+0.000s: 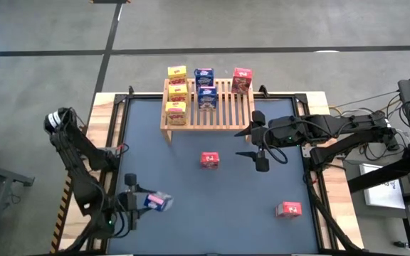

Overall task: Stack cereal on shelf
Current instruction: Put the blue cereal box on the shelf aligned with the other blue cereal box

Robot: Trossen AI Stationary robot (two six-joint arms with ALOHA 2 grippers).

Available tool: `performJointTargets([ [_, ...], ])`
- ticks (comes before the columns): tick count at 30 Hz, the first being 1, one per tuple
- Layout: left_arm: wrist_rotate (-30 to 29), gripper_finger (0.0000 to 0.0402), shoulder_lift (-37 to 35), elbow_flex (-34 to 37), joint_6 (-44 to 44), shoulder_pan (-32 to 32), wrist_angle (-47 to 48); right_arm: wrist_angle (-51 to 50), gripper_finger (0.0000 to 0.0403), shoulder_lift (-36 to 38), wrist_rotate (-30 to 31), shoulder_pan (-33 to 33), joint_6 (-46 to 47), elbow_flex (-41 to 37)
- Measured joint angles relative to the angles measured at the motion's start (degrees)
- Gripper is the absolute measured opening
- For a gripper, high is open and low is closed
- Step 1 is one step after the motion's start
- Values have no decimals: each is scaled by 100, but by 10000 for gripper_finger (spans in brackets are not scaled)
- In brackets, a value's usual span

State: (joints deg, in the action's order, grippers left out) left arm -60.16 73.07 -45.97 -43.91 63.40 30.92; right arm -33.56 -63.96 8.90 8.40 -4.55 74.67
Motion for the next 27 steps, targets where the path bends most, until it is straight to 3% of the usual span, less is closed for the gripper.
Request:
performJointTargets([
  [11,-52,216,-959,63,1711,-1236,-675,479,272,6,-6,-1,-182,-478],
  [18,-161,216,-1526,652,2781,-1455,-2265,1757,272,94,-140,-2,-619,-1371],
  [27,-144,216,-1917,1400,4119,-1602,-4547,3677,272,927,-336,-4,-1074,-2652],
])
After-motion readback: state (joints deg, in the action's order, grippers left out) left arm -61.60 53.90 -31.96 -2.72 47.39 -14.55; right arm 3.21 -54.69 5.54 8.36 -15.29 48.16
